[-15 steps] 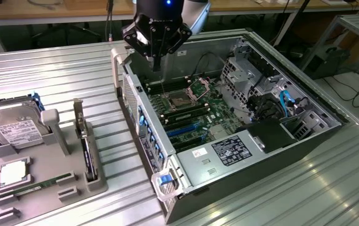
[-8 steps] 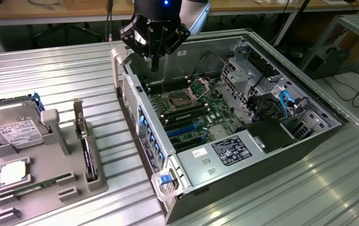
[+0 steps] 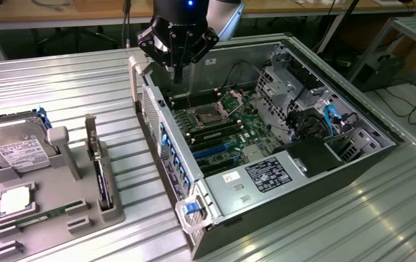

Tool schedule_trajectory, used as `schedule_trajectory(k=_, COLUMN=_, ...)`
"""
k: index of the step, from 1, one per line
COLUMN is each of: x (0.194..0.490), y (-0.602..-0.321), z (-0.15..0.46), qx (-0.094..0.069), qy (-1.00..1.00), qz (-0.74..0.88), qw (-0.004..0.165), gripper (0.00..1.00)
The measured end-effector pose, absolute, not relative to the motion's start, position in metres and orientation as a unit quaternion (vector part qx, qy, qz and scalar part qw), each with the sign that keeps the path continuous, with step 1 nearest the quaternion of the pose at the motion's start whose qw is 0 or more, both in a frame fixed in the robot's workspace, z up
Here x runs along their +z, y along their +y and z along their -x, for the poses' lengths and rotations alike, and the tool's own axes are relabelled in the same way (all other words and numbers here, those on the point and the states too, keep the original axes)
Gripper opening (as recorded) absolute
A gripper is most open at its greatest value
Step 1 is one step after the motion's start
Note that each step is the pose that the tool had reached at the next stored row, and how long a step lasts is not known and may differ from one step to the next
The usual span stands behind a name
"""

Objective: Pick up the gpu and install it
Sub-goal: 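Reach for the gpu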

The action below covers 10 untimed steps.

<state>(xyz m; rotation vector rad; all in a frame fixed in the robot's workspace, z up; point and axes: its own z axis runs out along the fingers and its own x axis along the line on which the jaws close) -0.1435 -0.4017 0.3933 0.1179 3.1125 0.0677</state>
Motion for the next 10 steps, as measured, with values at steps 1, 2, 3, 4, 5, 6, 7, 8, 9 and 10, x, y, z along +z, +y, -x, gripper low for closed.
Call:
schedule_trajectory(k=1, x=0.3933, y=-0.4017, z=0.1438, qx=0.022, qy=0.999, qz=-0.038, qw=0.013, gripper=0.11)
schedule_trajectory(k=2, x=0.3933, y=-0.4017, z=0.1441, qx=0.022, qy=0.999, qz=-0.038, qw=0.013, gripper=0.11)
schedule_trajectory(k=3, x=0.3933, y=-0.4018, z=0.1444, qx=0.022, qy=0.999, qz=-0.038, qw=0.013, gripper=0.11)
schedule_trajectory(k=4, x=0.3933, y=-0.4018, z=0.1447, qx=0.022, qy=0.999, qz=-0.038, qw=0.013, gripper=0.11)
schedule_trajectory(k=5, x=0.3933, y=-0.4018, z=0.145, qx=0.022, qy=0.999, qz=-0.038, qw=0.013, gripper=0.11)
schedule_trajectory(k=6, x=0.3933, y=-0.4018, z=0.1453, qx=0.022, qy=0.999, qz=-0.038, qw=0.013, gripper=0.11)
schedule_trajectory(k=7, x=0.3933, y=-0.4019, z=0.1456, qx=0.022, qy=0.999, qz=-0.038, qw=0.013, gripper=0.11)
schedule_trajectory(k=8, x=0.3933, y=-0.402, z=0.1462, qx=0.022, qy=0.999, qz=-0.038, qw=0.013, gripper=0.11)
schedule_trajectory(k=9, x=0.3933, y=-0.4021, z=0.1469, qx=0.022, qy=0.999, qz=-0.038, qw=0.013, gripper=0.11)
schedule_trajectory(k=10, x=0.3933, y=-0.4022, z=0.1475, qx=0.022, qy=0.999, qz=-0.038, qw=0.013, gripper=0.11)
